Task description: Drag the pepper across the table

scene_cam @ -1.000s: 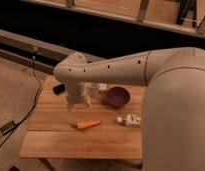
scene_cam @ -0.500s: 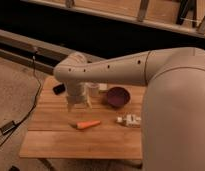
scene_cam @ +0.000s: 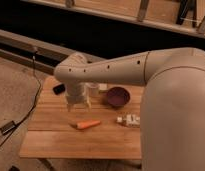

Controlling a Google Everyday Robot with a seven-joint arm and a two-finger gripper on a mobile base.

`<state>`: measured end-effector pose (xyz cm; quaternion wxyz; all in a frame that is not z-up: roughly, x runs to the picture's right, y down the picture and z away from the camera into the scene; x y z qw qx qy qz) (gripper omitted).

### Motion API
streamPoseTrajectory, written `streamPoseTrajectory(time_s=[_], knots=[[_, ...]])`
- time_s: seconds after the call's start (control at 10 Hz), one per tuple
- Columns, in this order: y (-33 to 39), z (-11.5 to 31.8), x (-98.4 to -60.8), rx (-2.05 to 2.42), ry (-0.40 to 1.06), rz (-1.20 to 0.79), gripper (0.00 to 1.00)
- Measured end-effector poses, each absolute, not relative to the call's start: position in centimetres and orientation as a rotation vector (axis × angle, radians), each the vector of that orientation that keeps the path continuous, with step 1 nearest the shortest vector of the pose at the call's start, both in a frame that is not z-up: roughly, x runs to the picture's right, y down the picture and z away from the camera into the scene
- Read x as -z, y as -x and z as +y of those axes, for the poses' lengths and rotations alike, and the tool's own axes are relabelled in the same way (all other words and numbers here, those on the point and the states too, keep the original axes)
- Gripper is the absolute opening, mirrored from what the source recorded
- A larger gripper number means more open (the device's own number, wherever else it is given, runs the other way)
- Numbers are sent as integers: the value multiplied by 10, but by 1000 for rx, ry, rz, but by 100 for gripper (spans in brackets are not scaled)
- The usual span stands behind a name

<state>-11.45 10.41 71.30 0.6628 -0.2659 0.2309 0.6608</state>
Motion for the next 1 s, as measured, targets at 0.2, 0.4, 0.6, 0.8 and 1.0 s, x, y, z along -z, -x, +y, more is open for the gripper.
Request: streamPoseTrajectory(time_s=[0.2,0.4,0.6,0.8,1.0], knots=[[127,108,-721,-1528,611,532,65],[150,116,-729,-1485,608,546,65],[168,127,-736,-1304,583,569,65],[167,133,-741,-1083,577,593,65],[140,131,-751,-865,595,601,65]])
